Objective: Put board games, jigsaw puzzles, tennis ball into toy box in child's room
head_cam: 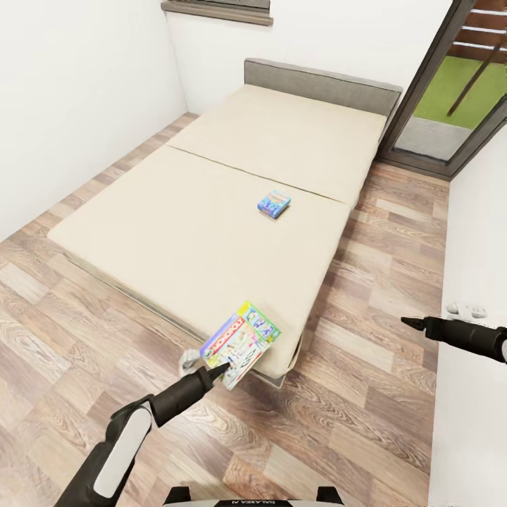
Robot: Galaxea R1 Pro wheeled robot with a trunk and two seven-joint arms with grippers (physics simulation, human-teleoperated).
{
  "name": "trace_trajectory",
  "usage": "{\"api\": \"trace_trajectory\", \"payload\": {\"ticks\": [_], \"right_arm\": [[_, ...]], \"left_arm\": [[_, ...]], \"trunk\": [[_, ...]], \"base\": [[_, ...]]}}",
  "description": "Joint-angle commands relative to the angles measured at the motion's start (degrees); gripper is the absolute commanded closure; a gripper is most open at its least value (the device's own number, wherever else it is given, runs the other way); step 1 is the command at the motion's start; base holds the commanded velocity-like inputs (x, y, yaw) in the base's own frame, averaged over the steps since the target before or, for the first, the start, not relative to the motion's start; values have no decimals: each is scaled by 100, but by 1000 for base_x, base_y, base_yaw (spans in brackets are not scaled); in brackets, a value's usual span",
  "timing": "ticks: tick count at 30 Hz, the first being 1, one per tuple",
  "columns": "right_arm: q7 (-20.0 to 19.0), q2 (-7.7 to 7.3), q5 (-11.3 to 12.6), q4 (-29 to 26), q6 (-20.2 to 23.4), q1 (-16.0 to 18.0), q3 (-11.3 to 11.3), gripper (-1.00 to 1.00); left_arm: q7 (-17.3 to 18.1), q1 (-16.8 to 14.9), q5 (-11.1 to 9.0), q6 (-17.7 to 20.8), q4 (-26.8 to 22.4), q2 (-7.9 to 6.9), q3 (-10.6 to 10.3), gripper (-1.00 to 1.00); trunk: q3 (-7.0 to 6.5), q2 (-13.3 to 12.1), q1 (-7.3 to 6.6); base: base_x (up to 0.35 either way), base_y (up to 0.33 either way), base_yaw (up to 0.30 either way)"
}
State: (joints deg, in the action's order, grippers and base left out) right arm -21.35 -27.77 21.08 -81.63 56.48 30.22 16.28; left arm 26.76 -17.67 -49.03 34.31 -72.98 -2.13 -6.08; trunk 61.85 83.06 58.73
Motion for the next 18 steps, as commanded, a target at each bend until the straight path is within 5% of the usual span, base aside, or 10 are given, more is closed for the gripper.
{"api": "trace_trajectory", "payload": {"ticks": [1,4,18], "right_arm": [[-59,2,-58,-5,29,4,7,-100],[-91,32,-58,-116,347,-14,-2,-100],[-114,52,-58,-201,352,-33,-11,-100]], "left_arm": [[-23,6,-33,37,-17,-3,-1,100],[-506,255,-134,226,-556,25,64,100],[-819,448,-226,368,-1061,45,84,100]], "trunk": [[-2,2,0],[-19,2,0],[-114,2,0]], "base": [[0,0,-122],[0,0,-153],[0,0,-185]]}}
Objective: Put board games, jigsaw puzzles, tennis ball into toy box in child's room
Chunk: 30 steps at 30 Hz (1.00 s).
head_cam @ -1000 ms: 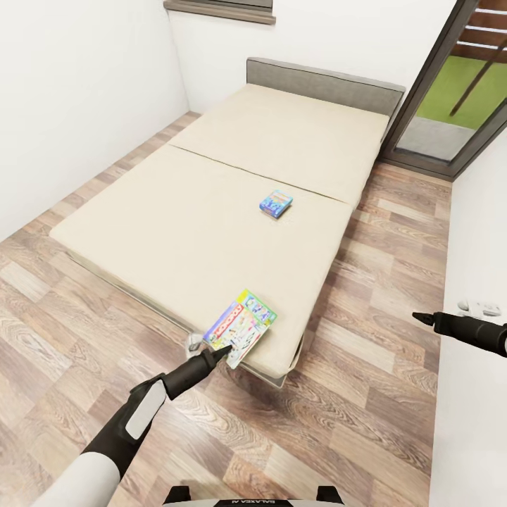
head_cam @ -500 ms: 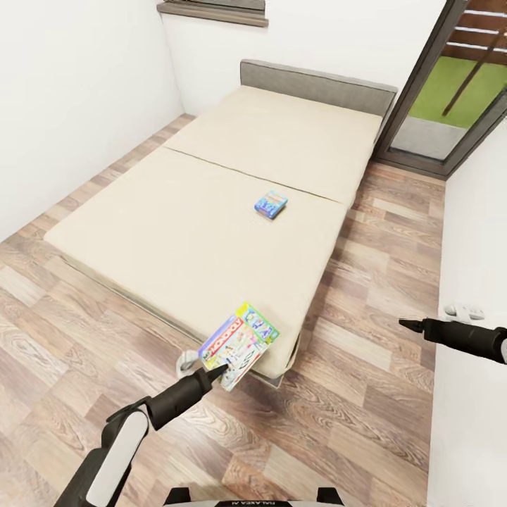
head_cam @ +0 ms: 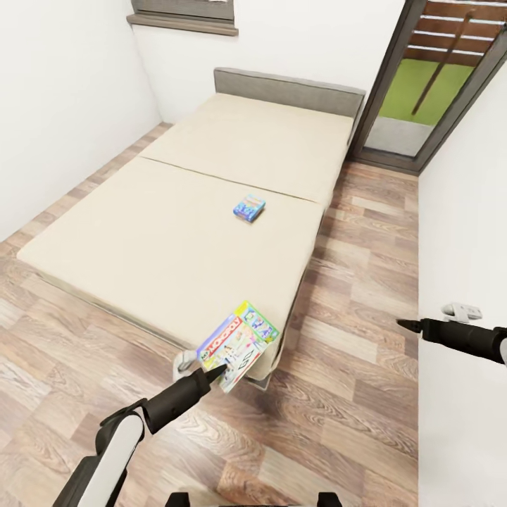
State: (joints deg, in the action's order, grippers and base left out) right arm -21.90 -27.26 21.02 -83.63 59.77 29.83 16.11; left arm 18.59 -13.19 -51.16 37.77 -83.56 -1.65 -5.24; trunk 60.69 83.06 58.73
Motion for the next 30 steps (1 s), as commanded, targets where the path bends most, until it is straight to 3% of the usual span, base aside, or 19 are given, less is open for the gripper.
{"api": "trace_trajectory", "payload": {"ticks": [1,11,14,18,27,30], "right_arm": [[-60,6,-51,-8,23,5,0,-100],[-60,129,-49,-191,23,-137,-15,-100],[-60,178,-48,-285,23,-219,-42,-100],[-60,255,-52,-343,23,-257,-262,-100],[-60,306,-50,-352,23,-274,-442,-100],[-65,466,-47,-354,23,-308,-441,-100]], "left_arm": [[-4,98,-24,32,-204,-3,14,100],[2,146,-43,149,-435,-2,14,100],[1,153,-186,171,-479,-7,18,100],[-4,161,-354,186,-507,-22,19,100],[-13,212,-442,197,-641,-48,38,100],[-4,247,-451,203,-699,-58,30,100]], "trunk": [[-5,2,0],[-89,2,0],[-115,2,0],[-136,2,0],[-310,-359,-198],[-364,-480,-264]], "base": [[0,0,-187],[0,0,-108],[0,0,-87],[0,0,-54],[0,0,-14],[0,0,-2]]}}
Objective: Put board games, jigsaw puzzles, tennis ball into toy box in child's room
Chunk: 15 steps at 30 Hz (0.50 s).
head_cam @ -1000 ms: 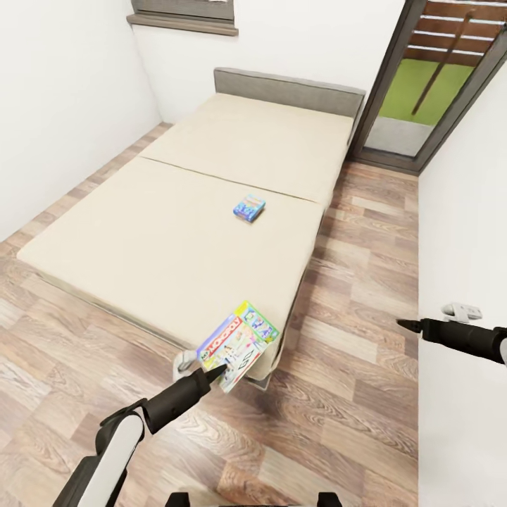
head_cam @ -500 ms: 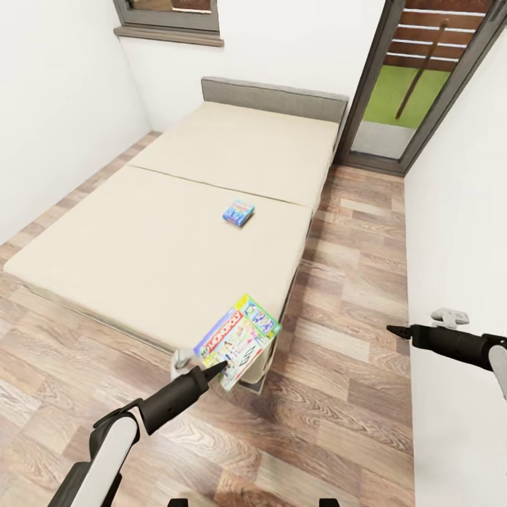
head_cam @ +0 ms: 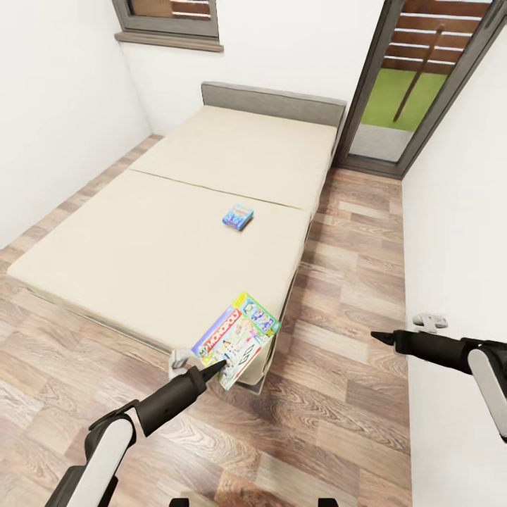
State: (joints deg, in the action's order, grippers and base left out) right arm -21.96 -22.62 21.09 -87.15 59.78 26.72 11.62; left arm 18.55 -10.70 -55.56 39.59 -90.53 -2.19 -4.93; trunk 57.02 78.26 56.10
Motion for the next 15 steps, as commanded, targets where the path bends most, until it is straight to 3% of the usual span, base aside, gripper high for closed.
{"api": "trace_trajectory", "payload": {"ticks": [1,6,15], "right_arm": [[-59,53,-54,-6,22,-4,16,-100],[-56,214,-57,-48,22,-27,-8,-100],[-55,249,-61,-114,22,-34,-24,-100]], "left_arm": [[5,5,-11,23,-10,-6,-4,100],[31,128,-15,74,-35,-16,5,100],[187,374,-16,122,-42,-39,118,100]], "trunk": [[-16,-40,-23],[-116,-240,-132],[-338,-601,-330]], "base": [[0,0,-1],[0,0,-42],[0,0,-129]]}}
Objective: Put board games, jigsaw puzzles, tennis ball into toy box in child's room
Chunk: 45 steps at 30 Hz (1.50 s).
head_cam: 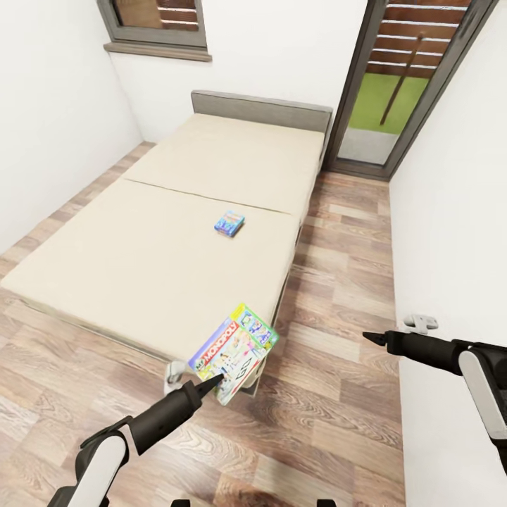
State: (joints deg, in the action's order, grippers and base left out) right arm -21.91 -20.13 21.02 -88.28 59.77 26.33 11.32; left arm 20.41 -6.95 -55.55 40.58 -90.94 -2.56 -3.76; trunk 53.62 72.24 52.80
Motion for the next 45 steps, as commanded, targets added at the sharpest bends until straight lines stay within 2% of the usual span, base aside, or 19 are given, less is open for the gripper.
{"api": "trace_trajectory", "payload": {"ticks": [1,13,21,23,26,27,32,39,45], "right_arm": [[-60,-2,-54,-20,23,4,5,-100],[-67,-61,-44,-213,23,-1,9,-100],[-66,-33,-45,-282,23,-12,-38,-100],[-67,-31,-46,-287,23,-12,-122,-100],[-67,-25,-46,-293,23,-21,-333,-100],[-65,-17,-46,-295,23,-58,-512,-100],[-61,15,-52,-325,23,-191,-1001,-100],[-54,24,-54,-353,23,-239,-1172,-100],[-51,25,-54,-392,23,-249,-1175,-100]], "left_arm": [[35,27,-20,25,0,-4,86,100],[185,241,-15,27,46,-8,442,100],[194,290,-22,43,47,-13,535,100],[201,320,-59,56,46,-14,603,100],[245,354,-250,165,44,-15,706,100],[292,371,-398,270,43,-22,786,100],[508,453,-615,416,34,-71,982,100],[635,484,-643,438,67,-83,1051,100],[642,491,-646,434,81,-83,1058,100]], "trunk": [[-23,-40,-22],[-336,-521,-286],[-545,-842,-462],[-597,-922,-506],[-676,-1042,-572],[-702,-1082,-594],[-834,-1283,-703],[-1019,-1564,-857],[-1168,-1804,-989]], "base": [[0,0,-152],[0,0,-155],[0,0,-157],[0,0,-154],[0,0,-148],[0,0,-143],[0,0,-141],[0,0,-132],[0,0,-18]]}}
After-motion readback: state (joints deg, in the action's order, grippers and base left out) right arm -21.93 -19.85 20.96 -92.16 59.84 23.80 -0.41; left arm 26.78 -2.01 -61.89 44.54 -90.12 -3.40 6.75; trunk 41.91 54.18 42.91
